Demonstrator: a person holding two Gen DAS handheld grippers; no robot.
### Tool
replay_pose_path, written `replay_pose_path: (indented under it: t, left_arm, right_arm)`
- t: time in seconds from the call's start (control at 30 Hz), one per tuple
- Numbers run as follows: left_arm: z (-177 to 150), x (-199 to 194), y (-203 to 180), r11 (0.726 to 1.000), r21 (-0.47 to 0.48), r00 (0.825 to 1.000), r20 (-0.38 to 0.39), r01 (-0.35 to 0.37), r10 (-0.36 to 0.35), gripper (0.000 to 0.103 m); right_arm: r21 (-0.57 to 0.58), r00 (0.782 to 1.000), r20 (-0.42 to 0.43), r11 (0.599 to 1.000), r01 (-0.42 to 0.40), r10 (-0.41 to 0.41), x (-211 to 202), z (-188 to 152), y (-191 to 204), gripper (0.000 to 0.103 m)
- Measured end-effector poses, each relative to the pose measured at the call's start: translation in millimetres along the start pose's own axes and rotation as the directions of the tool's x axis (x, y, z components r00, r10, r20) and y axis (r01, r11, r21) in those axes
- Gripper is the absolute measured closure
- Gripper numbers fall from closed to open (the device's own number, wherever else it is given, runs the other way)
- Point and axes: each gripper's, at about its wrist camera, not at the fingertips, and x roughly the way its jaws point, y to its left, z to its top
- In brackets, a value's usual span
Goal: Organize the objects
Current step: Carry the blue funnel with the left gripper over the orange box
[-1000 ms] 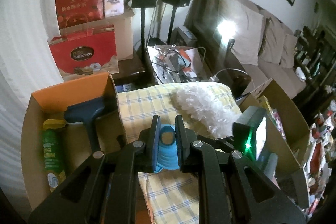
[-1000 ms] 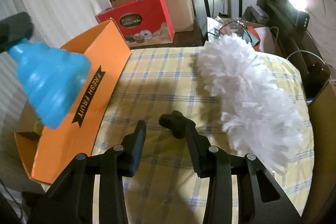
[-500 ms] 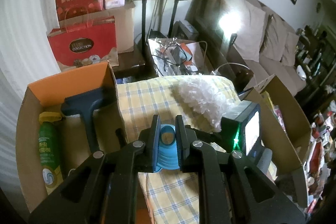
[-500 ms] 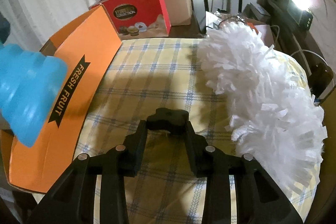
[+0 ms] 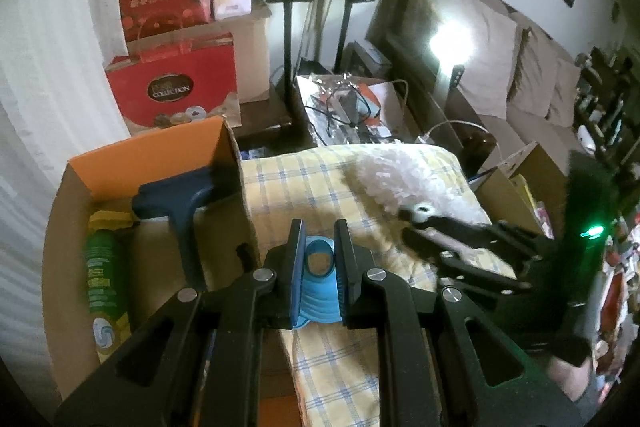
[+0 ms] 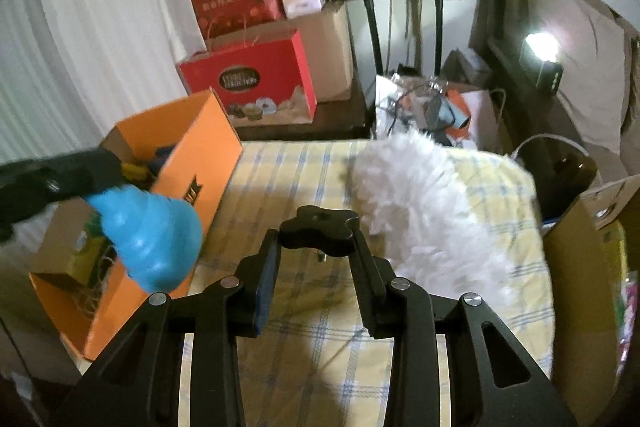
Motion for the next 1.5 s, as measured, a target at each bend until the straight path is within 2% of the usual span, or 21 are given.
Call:
replay_pose_path:
  t: [0.23,0.43,0.73,1.2,1.5]
  left_arm:
    - [-2.9,-13.7,2.9,1.000,-0.012,0.999,0.042,-0.023,0.023,0.090]
    - [-3.4,-35.8,4.9,0.997,-0.024,0.990,0.117,-0.073,0.075,0.090]
    - [-6.6,-52.9,22.4,0.995,-0.055,0.987,0.129,-0.085,0.091,0.090]
    - [-22.1,-74.7,73.3,0.984,-0.124,0.981,0.129,-0.131,0.147,0.090]
    - [-33.9,-70.7,103.2,0.976,-0.153,0.981,0.100,-0.152,0.168,0.090]
  right_arm:
    - [-0.011,0.999,0.047,1.000,0.011,-0.010,-39.7,14.4,12.9,0.068]
    - [-0.017,0.996,0.082,1.000,0.025,-0.024,-63.2,24.2,26.3,0.068]
    - [-0.033,0.993,0.117,0.999,0.012,-0.008,-83.8,37.9,50.7,0.068]
    - [-0.088,0.992,0.116,0.996,-0.034,0.044,-80.4,41.3,105.6,0.068]
    - [-0.121,0.992,0.099,0.991,-0.062,0.074,-65.0,37.0,136.3,0.068]
